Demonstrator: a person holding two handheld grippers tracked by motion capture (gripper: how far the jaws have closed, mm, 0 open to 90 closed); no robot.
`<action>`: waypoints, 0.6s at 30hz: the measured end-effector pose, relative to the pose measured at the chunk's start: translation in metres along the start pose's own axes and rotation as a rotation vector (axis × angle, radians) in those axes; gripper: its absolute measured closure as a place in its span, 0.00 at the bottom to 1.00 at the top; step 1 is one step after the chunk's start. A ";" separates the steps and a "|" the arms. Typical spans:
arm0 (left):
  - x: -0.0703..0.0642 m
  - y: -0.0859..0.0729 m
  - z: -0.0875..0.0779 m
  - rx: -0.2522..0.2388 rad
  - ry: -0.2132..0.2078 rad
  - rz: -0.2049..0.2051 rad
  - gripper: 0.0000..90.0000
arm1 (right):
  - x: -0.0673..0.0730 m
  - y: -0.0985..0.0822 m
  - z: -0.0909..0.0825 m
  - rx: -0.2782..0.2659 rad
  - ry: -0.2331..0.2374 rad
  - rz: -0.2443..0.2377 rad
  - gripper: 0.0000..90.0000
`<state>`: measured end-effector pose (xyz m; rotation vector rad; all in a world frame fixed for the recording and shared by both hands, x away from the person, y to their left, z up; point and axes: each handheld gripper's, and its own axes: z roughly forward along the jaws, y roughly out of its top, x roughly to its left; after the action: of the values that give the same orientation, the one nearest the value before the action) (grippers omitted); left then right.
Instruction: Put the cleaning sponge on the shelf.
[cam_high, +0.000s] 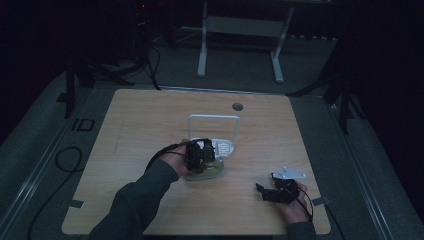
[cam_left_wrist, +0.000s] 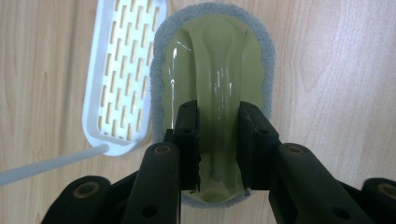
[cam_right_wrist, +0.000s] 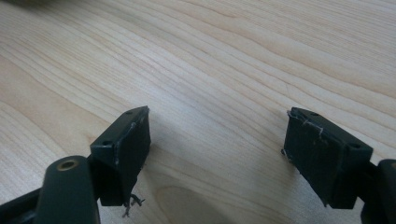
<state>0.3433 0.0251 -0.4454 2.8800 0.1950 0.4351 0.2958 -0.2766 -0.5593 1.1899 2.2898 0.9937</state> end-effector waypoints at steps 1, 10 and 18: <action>0.001 0.000 0.000 -0.001 0.004 0.001 0.80 | 0.000 0.000 0.000 0.001 0.000 0.000 0.25; 0.007 0.004 0.001 -0.019 0.015 0.030 0.80 | 0.000 0.000 0.000 0.000 0.000 -0.001 0.25; 0.011 0.006 0.005 -0.026 0.021 0.049 0.80 | 0.000 0.000 0.000 -0.001 0.000 -0.001 0.25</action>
<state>0.3554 0.0204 -0.4459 2.8613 0.1215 0.4741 0.2959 -0.2766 -0.5593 1.1890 2.2893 0.9939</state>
